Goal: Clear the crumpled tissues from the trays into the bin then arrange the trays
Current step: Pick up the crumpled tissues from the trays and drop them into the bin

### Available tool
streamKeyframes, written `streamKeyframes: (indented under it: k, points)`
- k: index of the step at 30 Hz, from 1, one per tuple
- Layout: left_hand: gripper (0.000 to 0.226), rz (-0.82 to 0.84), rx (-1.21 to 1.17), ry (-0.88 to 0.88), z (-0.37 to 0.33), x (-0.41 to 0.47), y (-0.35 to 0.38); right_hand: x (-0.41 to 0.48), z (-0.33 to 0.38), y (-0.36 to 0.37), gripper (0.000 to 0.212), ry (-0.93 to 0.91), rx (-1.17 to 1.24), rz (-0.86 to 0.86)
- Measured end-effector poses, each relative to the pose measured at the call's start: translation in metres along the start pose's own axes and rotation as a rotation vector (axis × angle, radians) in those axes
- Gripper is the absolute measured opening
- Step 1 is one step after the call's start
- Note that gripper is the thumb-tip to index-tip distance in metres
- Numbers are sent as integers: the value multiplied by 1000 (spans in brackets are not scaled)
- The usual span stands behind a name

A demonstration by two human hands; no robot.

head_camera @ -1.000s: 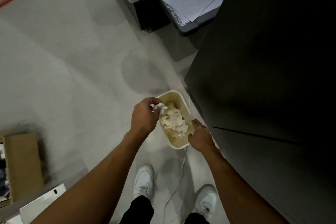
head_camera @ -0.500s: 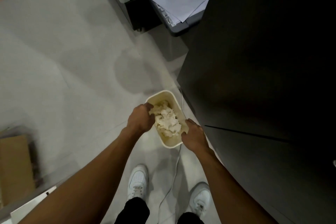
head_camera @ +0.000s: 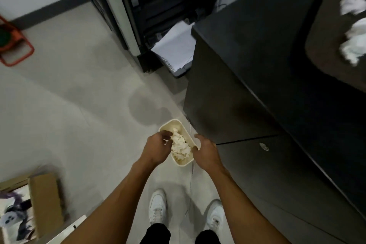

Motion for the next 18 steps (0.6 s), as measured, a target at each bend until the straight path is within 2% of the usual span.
streamKeyframes:
  k: [11, 18]
  points:
    - [27, -65, -108, 243, -144, -95, -109, -145, 112, -124, 45, -218, 286, -292]
    - [29, -131, -141, 487, -248, -145, -156, -228, 140, -213, 43, -344, 521, -530]
Point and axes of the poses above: each hand's wrist, its own x-axis towards the middle knuckle, its own y-axis out of the palm, z = x × y, the point moved 5 cm from there along x, towards the middle knuckle, and after that the axes turned 10 degrees about x, right-handed, at the moved point
